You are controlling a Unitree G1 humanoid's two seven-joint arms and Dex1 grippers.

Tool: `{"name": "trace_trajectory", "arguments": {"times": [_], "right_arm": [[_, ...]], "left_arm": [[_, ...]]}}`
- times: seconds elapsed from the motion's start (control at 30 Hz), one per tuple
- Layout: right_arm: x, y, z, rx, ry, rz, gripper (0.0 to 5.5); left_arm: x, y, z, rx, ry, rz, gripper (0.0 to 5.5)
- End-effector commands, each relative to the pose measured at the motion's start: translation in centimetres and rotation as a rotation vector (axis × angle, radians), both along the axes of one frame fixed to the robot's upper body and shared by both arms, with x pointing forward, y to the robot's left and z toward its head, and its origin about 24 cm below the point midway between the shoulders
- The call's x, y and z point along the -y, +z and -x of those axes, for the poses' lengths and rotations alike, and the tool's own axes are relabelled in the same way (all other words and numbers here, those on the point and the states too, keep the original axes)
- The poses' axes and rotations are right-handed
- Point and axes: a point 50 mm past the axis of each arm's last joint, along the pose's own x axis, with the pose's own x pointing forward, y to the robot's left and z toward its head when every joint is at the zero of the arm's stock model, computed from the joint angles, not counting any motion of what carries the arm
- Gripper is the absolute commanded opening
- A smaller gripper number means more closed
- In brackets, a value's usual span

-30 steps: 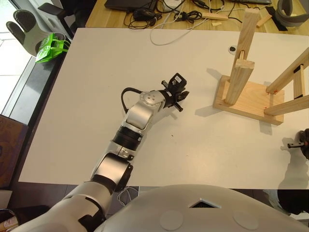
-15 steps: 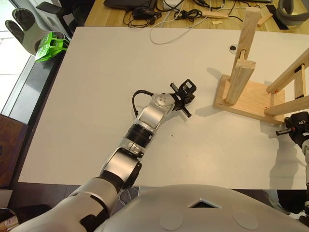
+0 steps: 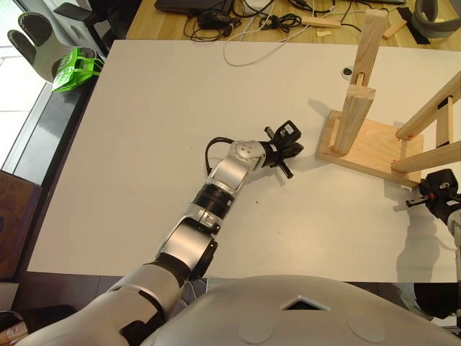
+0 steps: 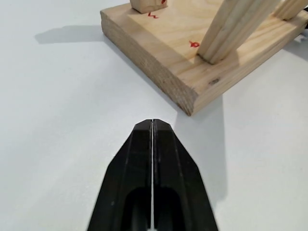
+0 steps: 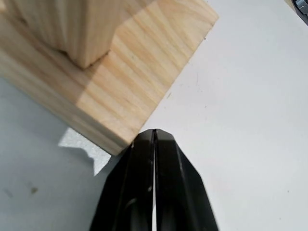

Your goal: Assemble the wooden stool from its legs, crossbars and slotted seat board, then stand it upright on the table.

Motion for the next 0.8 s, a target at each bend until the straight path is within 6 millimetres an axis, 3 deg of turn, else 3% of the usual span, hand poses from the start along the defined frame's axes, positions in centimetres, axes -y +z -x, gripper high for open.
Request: {"name": "trace_trajectory", "arguments": {"times": [0.03, 0.3, 0.53, 0.8], "right_arm": [[-0.6, 0.0, 0.0, -0.003, 0.014, -0.022, 0.0], [-1.0, 0.1, -0.4, 0.0, 0.032, -0.035, 0.0], [-1.7, -0.2, -0.6, 0.003, 0.048, -0.059, 0.0], [-2.6, -0.4, -0.8, 0.012, 0.083, -0.088, 0.0]], "left_arm": [[0.6, 0.2, -0.7, -0.024, 0.004, 0.057, 0.04], [0.9, -0.2, -2.0, -0.052, 0.085, 0.073, 0.04], [0.7, -1.1, -1.2, -0.139, 0.032, 0.063, 0.04], [1.3, -0.8, -1.4, -0.152, 0.063, 0.117, 0.04]]}}
